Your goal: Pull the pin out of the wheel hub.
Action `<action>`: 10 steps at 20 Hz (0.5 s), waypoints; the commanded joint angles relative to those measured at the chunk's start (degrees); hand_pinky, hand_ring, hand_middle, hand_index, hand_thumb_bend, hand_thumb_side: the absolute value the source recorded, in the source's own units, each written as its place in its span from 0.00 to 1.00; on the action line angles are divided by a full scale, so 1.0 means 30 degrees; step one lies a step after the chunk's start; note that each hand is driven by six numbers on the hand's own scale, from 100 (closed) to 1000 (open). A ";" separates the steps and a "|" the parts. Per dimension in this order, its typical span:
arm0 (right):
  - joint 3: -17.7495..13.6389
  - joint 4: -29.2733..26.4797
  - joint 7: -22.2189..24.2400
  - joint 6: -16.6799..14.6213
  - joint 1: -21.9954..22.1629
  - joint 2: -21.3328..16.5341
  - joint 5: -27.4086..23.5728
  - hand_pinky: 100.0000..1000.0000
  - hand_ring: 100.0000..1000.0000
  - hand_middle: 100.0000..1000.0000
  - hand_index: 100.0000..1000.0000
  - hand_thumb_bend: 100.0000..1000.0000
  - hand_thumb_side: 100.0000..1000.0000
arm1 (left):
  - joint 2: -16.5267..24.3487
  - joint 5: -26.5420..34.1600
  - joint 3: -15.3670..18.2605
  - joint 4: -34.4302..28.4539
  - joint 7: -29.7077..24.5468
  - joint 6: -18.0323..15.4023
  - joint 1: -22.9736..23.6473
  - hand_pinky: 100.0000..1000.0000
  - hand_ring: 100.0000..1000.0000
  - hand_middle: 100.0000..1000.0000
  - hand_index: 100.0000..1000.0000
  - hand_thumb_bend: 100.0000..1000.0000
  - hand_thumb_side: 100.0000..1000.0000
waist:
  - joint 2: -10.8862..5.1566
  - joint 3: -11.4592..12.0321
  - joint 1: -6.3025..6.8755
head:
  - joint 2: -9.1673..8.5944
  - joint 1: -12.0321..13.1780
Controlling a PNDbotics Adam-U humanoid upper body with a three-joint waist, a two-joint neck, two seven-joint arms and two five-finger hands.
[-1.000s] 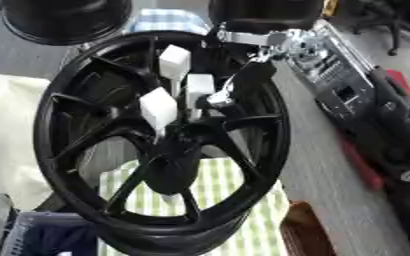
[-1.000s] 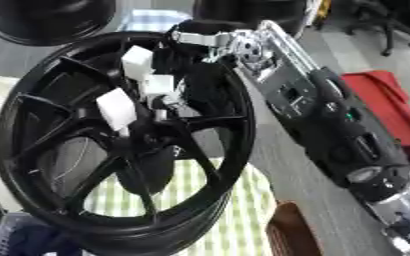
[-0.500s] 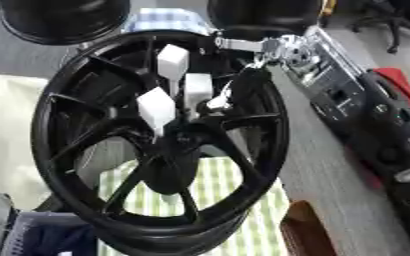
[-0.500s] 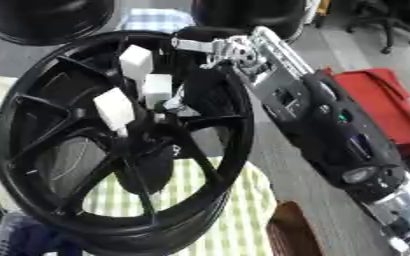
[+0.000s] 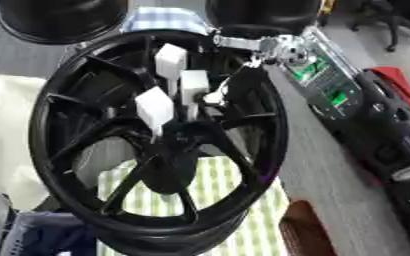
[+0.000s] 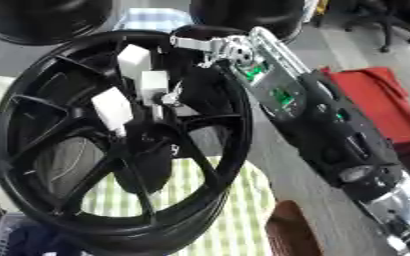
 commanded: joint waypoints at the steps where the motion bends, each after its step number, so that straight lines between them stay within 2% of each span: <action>1: -0.0270 -0.0415 -0.0414 0.0610 -0.0281 -0.0196 -0.0844 0.62 0.58 0.45 0.58 0.12 0.17 | 0.0280 0.0042 -0.0048 -0.0281 -0.0018 -0.0028 -0.0254 0.83 0.61 0.54 0.71 0.72 0.43 | -0.0204 0.0014 0.0122 | 0.0096 -0.0077; 5: -0.0307 -0.0680 -0.0709 0.1080 -0.0316 -0.0299 -0.1751 0.61 0.56 0.40 0.52 0.06 0.10 | 0.0287 0.0057 -0.0048 -0.0265 0.0008 -0.0027 -0.0255 0.83 0.61 0.54 0.71 0.72 0.43 | -0.0222 0.0017 0.0116 | 0.0096 -0.0075; 6: -0.0349 -0.0740 -0.0767 0.1128 -0.0353 -0.0343 -0.1884 0.61 0.56 0.39 0.51 0.00 0.15 | 0.0284 0.0060 -0.0049 -0.0261 0.0010 -0.0024 -0.0254 0.83 0.61 0.54 0.71 0.72 0.43 | -0.0230 0.0017 0.0115 | 0.0096 -0.0087; 7: -0.0416 -0.0813 -0.0833 0.1165 -0.0421 -0.0408 -0.2007 0.60 0.55 0.38 0.50 0.05 0.09 | 0.0284 0.0063 -0.0049 -0.0258 0.0010 -0.0022 -0.0251 0.83 0.61 0.54 0.71 0.72 0.43 | -0.0241 0.0014 0.0113 | 0.0096 -0.0099; 10: -0.0755 -0.1146 -0.1030 0.1322 -0.0747 -0.0740 -0.2453 0.60 0.54 0.37 0.49 0.04 0.07 | 0.0288 0.0059 -0.0041 -0.0246 0.0010 -0.0012 -0.0229 0.83 0.61 0.54 0.71 0.71 0.43 | -0.0284 -0.0020 0.0096 | 0.0096 -0.0115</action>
